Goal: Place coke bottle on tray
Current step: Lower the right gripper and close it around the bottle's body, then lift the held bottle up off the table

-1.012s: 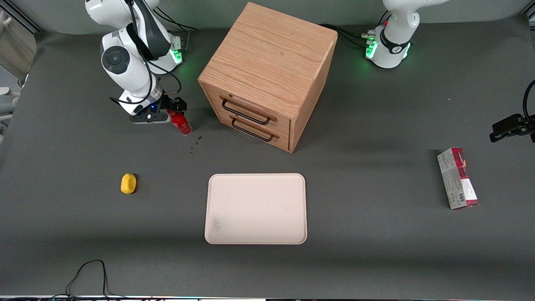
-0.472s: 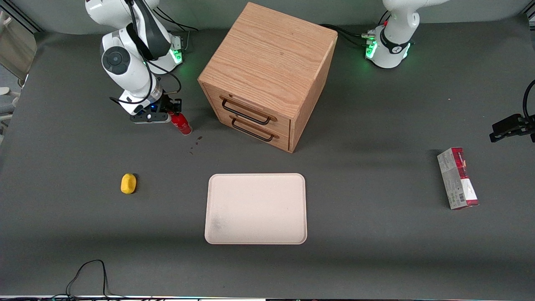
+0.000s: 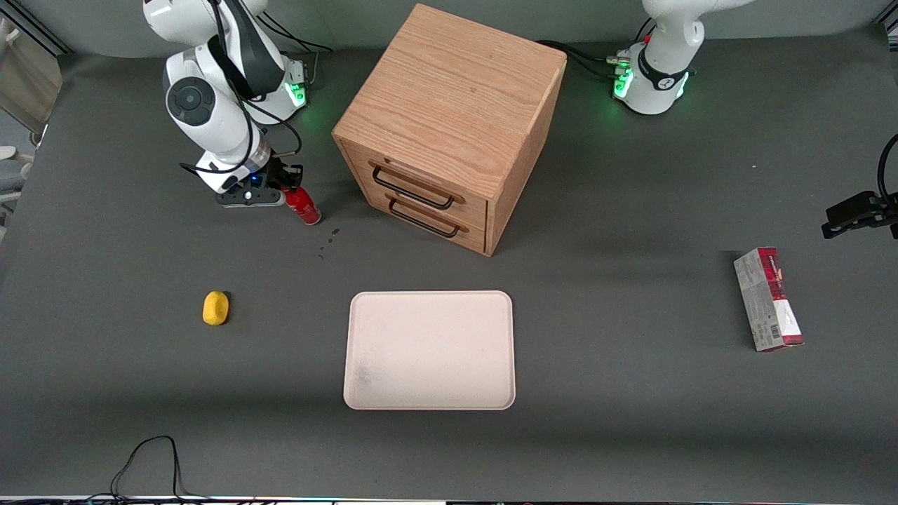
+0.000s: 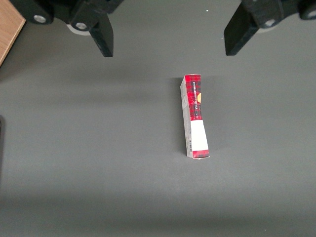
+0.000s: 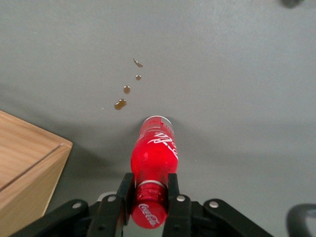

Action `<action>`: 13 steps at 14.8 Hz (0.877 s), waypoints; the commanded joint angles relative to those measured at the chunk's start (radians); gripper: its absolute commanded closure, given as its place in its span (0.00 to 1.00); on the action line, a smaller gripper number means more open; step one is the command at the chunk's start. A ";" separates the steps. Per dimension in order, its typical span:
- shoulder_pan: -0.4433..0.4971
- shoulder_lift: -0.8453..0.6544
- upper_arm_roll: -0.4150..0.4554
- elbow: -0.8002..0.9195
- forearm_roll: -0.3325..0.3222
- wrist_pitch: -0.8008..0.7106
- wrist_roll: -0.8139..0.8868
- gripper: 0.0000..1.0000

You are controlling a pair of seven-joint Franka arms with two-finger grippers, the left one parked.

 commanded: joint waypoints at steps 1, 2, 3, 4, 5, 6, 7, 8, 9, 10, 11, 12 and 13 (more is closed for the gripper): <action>0.004 0.006 -0.009 0.163 -0.003 -0.162 0.008 1.00; 0.004 0.010 -0.009 0.222 -0.003 -0.220 0.006 1.00; 0.003 0.021 -0.011 0.289 -0.003 -0.285 -0.006 1.00; 0.001 0.033 -0.012 0.372 -0.003 -0.360 -0.021 1.00; 0.001 0.046 -0.019 0.453 -0.003 -0.435 -0.030 1.00; 0.001 0.058 -0.034 0.539 -0.003 -0.504 -0.040 1.00; 0.001 0.070 -0.040 0.610 -0.003 -0.569 -0.049 1.00; 0.001 0.076 -0.048 0.670 -0.003 -0.619 -0.057 1.00; 0.001 0.076 -0.054 0.720 -0.001 -0.661 -0.066 1.00; 0.001 0.076 -0.066 0.759 -0.001 -0.686 -0.075 1.00; 0.001 0.076 -0.074 0.786 0.000 -0.700 -0.080 1.00; 0.001 0.079 -0.080 0.809 0.005 -0.706 -0.084 1.00; 0.001 0.095 -0.081 0.834 0.010 -0.709 -0.086 1.00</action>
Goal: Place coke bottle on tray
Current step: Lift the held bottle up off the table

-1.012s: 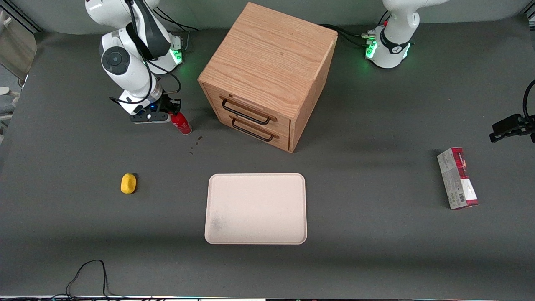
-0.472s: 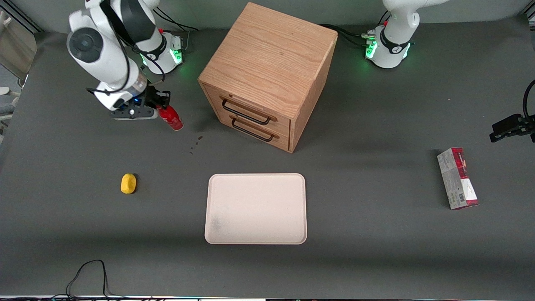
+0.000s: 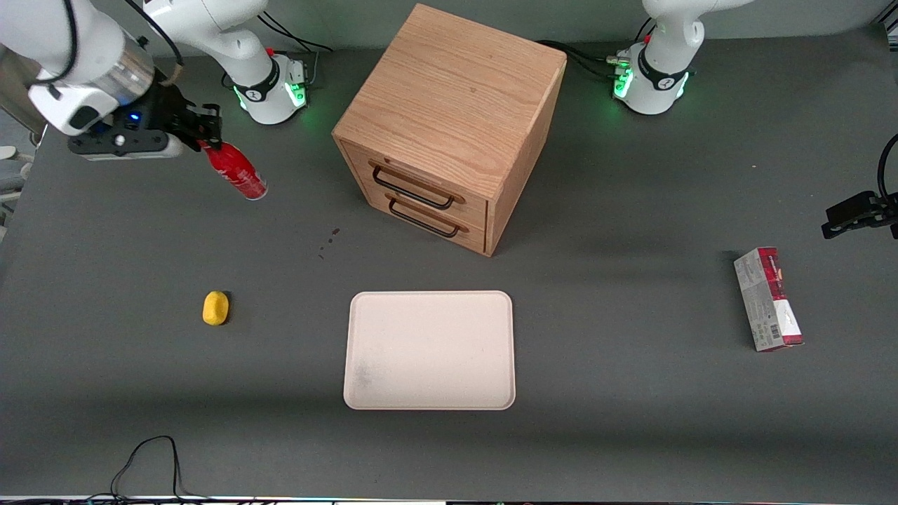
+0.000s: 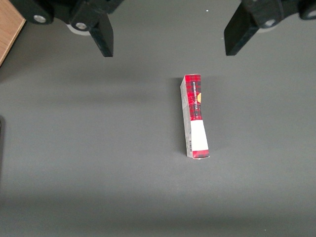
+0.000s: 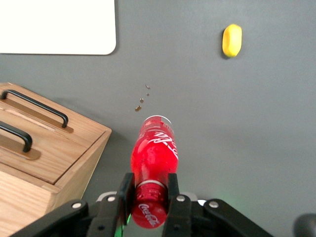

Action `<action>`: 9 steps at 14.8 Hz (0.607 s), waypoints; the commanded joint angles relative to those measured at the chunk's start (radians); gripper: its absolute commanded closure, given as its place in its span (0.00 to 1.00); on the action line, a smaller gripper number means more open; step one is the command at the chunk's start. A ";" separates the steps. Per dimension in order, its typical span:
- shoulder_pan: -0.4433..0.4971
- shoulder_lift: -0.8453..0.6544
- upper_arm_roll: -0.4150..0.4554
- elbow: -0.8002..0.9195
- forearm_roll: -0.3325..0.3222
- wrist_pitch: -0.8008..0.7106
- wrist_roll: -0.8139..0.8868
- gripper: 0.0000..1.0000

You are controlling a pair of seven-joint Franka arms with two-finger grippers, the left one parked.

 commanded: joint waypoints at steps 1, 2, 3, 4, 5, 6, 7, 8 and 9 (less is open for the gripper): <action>0.002 0.080 -0.011 0.126 0.011 -0.038 -0.028 1.00; 0.002 0.130 -0.010 0.180 0.012 -0.038 -0.028 1.00; 0.004 0.195 -0.011 0.255 0.014 -0.038 -0.028 1.00; 0.004 0.262 -0.011 0.333 0.017 -0.040 -0.029 1.00; 0.002 0.336 -0.013 0.416 0.038 -0.052 -0.032 1.00; 0.002 0.403 -0.013 0.492 0.064 -0.072 -0.032 1.00; 0.002 0.465 -0.013 0.566 0.075 -0.084 -0.032 1.00; 0.001 0.526 -0.011 0.643 0.077 -0.088 -0.031 1.00; 0.001 0.586 -0.005 0.716 0.077 -0.088 -0.031 1.00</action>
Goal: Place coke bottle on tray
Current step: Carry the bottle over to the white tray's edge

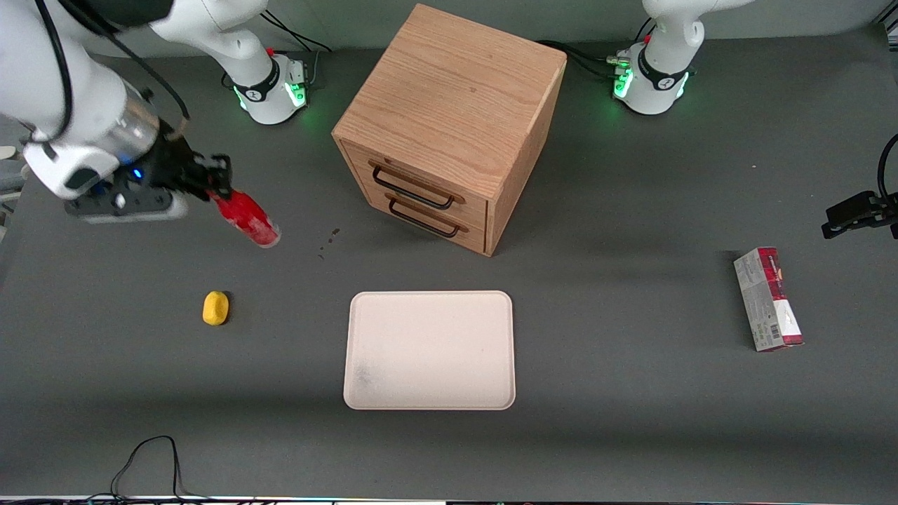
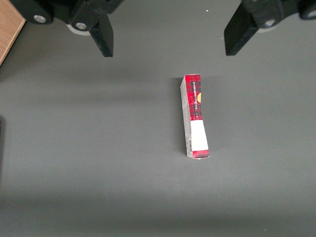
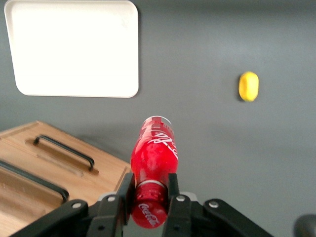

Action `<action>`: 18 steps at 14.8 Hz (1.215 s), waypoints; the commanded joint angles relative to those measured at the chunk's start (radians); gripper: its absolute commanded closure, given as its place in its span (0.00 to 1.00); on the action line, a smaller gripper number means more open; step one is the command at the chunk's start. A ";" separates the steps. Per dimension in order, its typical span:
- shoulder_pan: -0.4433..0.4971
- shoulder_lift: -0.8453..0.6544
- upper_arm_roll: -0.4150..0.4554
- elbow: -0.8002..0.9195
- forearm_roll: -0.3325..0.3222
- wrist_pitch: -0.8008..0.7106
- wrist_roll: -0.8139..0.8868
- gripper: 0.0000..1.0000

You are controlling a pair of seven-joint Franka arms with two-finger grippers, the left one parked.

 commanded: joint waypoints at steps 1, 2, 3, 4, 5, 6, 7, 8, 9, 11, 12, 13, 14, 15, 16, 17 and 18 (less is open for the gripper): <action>0.000 0.235 0.000 0.325 0.024 -0.070 -0.024 1.00; 0.001 0.290 0.007 0.382 0.024 -0.069 -0.022 1.00; 0.000 0.344 0.013 0.421 0.024 -0.064 -0.022 1.00; 0.001 0.384 0.017 0.464 0.024 -0.055 -0.019 1.00; 0.003 0.413 0.028 0.494 0.024 -0.037 -0.015 1.00; 0.003 0.430 0.040 0.504 0.024 -0.006 -0.012 1.00; 0.006 0.440 0.049 0.504 0.022 0.024 -0.010 1.00; 0.009 0.447 0.053 0.504 0.022 0.043 -0.009 1.00; 0.009 0.453 0.059 0.504 0.022 0.055 -0.009 1.00; 0.009 0.478 0.059 0.504 0.021 0.086 -0.010 1.00; 0.009 0.493 0.059 0.502 0.021 0.106 -0.012 1.00; 0.009 0.515 0.059 0.502 0.021 0.130 -0.016 1.00; 0.009 0.538 0.059 0.502 0.021 0.161 -0.021 1.00; 0.009 0.561 0.059 0.502 0.021 0.185 -0.021 1.00; 0.009 0.585 0.057 0.502 0.021 0.207 -0.021 1.00; 0.009 0.605 0.059 0.502 0.021 0.227 -0.021 1.00; 0.009 0.625 0.059 0.502 0.018 0.242 -0.021 1.00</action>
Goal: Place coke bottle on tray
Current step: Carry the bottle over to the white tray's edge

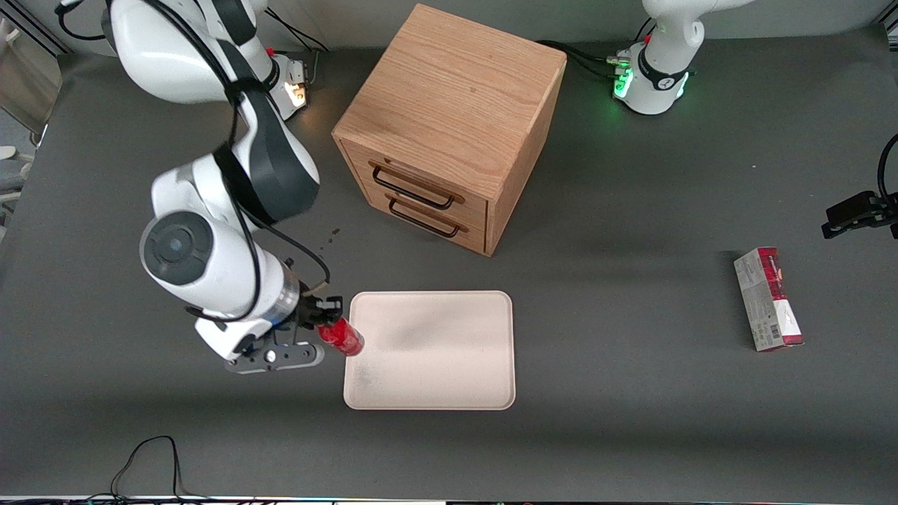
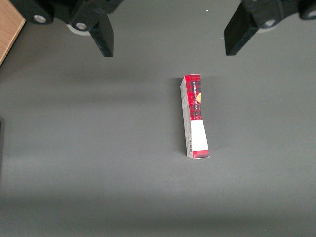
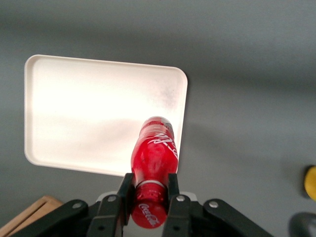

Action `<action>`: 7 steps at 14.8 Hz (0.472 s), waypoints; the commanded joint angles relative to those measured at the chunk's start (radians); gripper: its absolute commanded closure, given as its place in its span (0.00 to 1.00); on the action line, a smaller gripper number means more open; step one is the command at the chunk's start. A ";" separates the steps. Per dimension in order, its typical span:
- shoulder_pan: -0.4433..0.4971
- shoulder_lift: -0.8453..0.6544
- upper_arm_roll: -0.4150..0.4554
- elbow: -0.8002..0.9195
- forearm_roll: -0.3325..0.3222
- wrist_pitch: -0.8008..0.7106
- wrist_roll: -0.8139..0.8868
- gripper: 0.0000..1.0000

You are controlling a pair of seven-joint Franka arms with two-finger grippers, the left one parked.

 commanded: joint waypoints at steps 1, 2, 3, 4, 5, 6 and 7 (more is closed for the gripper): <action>0.000 0.074 -0.003 0.053 0.009 0.039 -0.020 1.00; 0.000 0.095 -0.005 0.053 0.008 0.057 -0.020 1.00; 0.000 0.108 -0.003 0.051 0.009 0.077 -0.020 1.00; 0.006 0.117 -0.005 0.048 0.008 0.086 -0.018 1.00; 0.008 0.126 -0.005 0.048 0.008 0.097 -0.018 1.00; 0.008 0.129 -0.005 0.045 0.008 0.108 -0.020 1.00; 0.008 0.135 -0.005 0.042 0.008 0.116 -0.020 1.00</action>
